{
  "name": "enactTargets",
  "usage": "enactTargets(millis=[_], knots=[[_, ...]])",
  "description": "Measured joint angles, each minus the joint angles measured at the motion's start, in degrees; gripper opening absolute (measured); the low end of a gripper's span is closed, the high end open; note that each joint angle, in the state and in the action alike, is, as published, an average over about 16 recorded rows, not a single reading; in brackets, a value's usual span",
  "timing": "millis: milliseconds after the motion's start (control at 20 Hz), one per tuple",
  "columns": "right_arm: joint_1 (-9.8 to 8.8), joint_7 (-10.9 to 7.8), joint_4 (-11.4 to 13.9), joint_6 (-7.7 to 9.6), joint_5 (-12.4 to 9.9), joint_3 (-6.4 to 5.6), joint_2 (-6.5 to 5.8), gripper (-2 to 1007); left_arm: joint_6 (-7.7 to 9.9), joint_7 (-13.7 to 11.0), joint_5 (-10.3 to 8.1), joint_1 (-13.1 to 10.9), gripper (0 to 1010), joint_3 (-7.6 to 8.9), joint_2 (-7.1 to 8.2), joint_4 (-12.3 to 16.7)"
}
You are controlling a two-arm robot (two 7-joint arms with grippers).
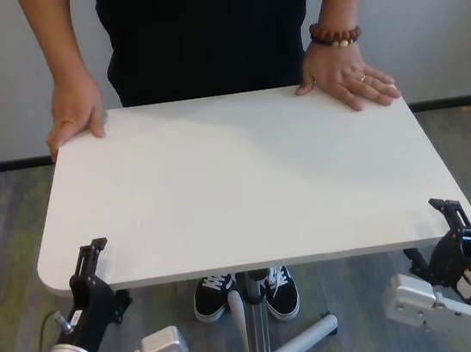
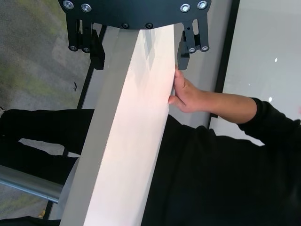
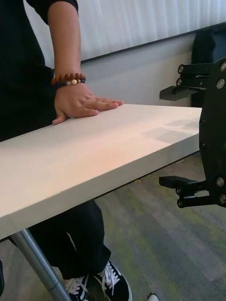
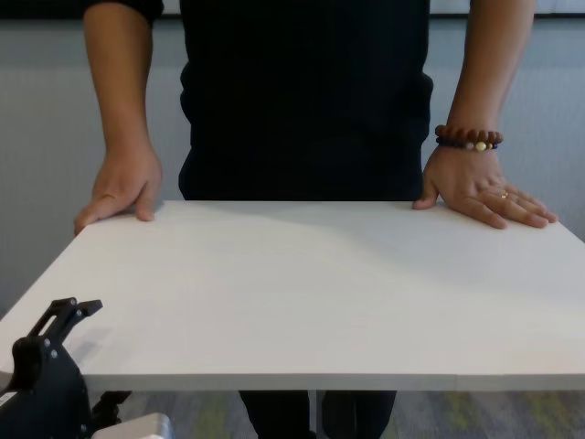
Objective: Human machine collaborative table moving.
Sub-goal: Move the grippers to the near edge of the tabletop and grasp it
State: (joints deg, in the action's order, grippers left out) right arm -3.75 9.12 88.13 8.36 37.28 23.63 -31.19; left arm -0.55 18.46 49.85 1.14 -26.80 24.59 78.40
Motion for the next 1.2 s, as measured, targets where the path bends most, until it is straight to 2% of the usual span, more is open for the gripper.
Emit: enactTargets(millis=[750, 1200], knots=[[2.40, -1.27, -2.6, -1.25, 1.8, -0.85, 2.42, 1005, -1.60, -1.4, -0.77, 0.1, 1000, 1.67, -1.18, -0.7], [2.93, -2.77, -3.4, -4.73, -0.4, -2.12, 3.43, 1005, -1.71, -1.3, -0.91, 0.0, 1000, 1.69, -1.17, -0.6]])
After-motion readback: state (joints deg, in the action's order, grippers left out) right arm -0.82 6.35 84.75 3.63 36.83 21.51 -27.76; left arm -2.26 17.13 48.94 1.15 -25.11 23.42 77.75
